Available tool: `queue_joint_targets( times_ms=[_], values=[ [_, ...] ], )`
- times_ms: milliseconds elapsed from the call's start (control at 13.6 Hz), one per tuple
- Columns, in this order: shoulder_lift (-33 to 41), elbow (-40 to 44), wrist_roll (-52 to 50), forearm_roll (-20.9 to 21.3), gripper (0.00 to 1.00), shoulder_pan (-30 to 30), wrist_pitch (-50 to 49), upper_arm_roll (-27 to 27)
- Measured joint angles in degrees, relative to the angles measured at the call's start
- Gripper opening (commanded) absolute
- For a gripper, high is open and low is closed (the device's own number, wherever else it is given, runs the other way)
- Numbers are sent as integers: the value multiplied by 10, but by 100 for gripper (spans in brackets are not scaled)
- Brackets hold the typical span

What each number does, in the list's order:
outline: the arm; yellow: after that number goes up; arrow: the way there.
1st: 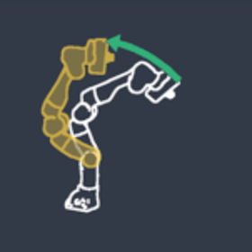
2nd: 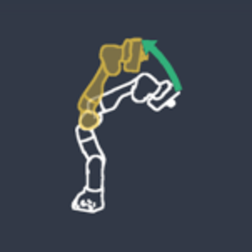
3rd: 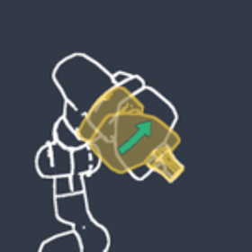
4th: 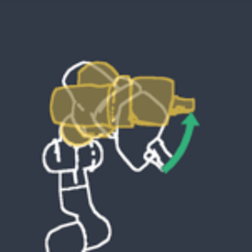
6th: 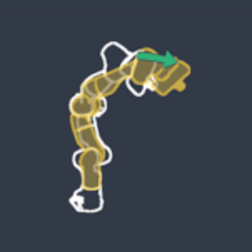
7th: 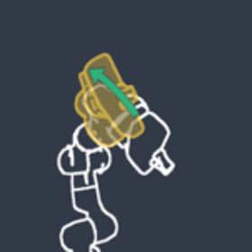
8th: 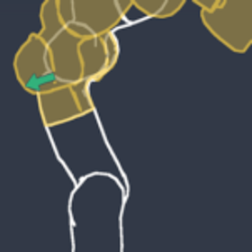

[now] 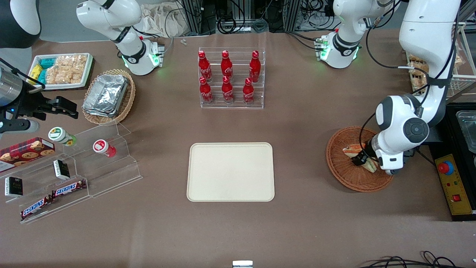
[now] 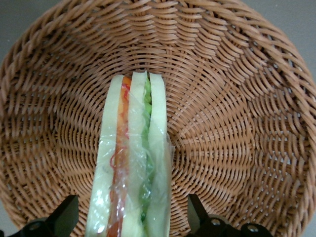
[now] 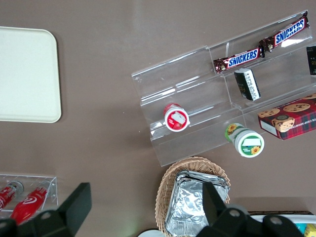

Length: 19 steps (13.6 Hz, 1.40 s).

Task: Place sandwich from basket to tray
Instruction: 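Close the left gripper on the wrapped sandwich's crust edge, then lift the sandwich with the left gripper and carry it toward the tray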

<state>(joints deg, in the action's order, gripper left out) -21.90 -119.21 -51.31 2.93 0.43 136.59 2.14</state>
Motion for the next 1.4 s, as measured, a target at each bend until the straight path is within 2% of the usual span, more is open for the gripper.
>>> queue_joint_targets(
  times_ms=[221, 515, 663, 1031, 1399],
  values=[
    [-5, 0, -1, 0, 66, 0, 5, 0],
    [-5, 0, -1, 0, 14, 0, 8, -2],
    [-5, 0, -1, 0, 0, 0, 8, -2],
    [3, 3, -1, 1, 0, 0, 3, -2],
    [46, 19, 26, 3, 0, -1, -67, -2]
  ],
)
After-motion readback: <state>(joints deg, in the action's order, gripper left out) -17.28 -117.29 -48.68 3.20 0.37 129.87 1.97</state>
